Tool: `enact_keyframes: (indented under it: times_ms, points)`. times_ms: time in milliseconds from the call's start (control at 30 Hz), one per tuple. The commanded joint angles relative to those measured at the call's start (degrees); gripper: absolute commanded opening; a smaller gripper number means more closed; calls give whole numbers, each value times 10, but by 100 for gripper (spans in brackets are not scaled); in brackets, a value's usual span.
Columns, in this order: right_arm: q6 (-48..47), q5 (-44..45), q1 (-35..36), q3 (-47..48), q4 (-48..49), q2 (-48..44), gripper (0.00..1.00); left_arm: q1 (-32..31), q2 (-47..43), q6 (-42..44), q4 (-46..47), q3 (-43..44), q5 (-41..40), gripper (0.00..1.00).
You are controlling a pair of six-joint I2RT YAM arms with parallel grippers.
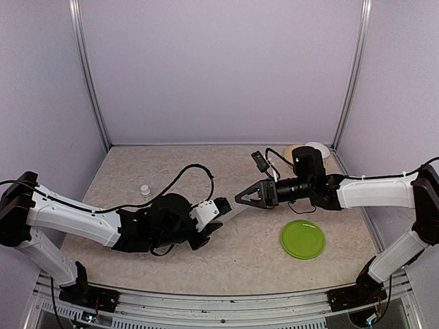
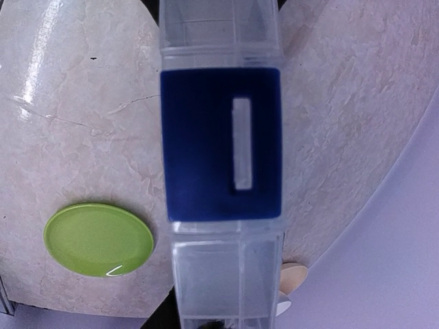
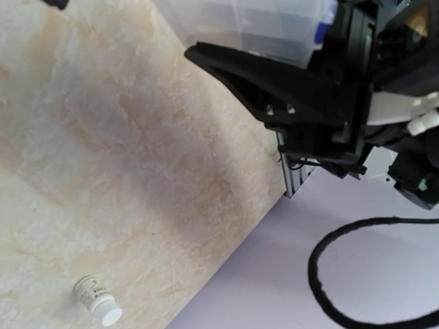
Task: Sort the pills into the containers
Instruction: Pass from the left arm to the right
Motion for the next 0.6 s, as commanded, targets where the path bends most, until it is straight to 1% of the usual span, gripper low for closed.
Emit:
enact_keyframes:
  times_ms: [0, 100, 333, 400, 467, 567]
  points:
    - [3, -6, 8, -6, 16, 9, 93, -5, 1, -6, 22, 4, -5, 2]
    - [6, -9, 9, -7, 19, 11, 90, -6, -1, -5, 24, 4, -6, 2]
    - [17, -10, 9, -10, 31, 9, 80, -10, 4, -6, 25, 3, -11, 3]
    - [19, -8, 9, -11, 34, 7, 79, -10, 4, -7, 27, 2, -14, 7]
    - [21, -2, 9, -11, 35, 5, 77, -11, 4, -6, 26, 2, -15, 13]
    - [22, 3, 9, -10, 34, 2, 70, -11, 3, -7, 28, 1, -15, 19]
